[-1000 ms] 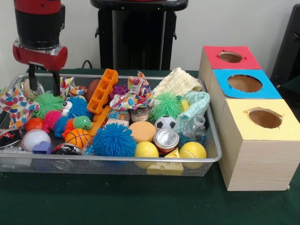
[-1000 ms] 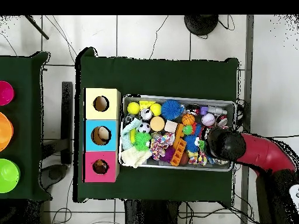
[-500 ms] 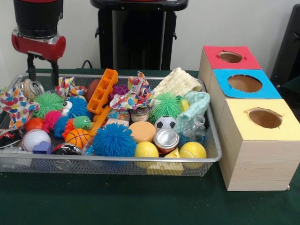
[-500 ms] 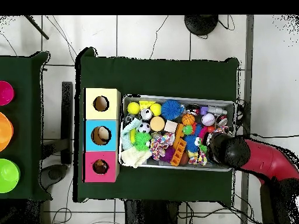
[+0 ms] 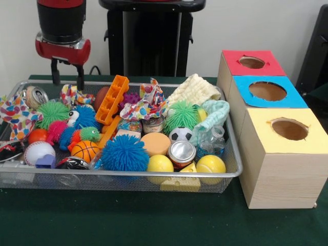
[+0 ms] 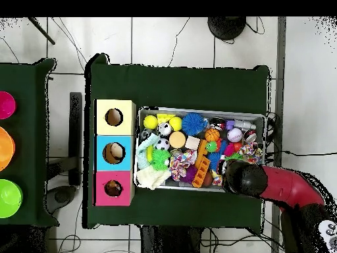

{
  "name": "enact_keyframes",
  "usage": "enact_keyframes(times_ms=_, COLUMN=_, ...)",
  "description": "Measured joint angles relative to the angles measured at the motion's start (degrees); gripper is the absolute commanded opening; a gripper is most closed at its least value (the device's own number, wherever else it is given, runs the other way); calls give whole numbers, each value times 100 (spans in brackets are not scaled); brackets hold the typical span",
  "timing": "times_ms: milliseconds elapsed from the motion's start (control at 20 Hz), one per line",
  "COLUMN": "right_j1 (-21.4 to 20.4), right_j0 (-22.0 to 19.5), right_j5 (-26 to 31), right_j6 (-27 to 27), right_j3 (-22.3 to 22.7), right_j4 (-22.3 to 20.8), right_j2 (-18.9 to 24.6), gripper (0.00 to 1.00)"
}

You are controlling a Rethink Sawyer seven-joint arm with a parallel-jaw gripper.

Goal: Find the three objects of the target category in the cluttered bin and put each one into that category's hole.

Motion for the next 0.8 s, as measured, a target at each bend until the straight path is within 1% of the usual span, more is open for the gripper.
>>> enact_keyframes(times_ms=250, right_j1=31, right_j0=21, right_j5=-83, right_j6=0, right_j3=145, right_j4=-135, right_j2=0, gripper=100)
enact_keyframes(times_ms=450, right_j1=131, right_j0=22, right_j5=-226, right_j6=0, right_j3=187, right_j4=-230, right_j2=0, gripper=100)
enact_keyframes(times_ms=800, right_j1=522, right_j0=45, right_j5=-692, right_j6=0, right_j3=185, right_j4=-348, right_j2=-13, gripper=100)
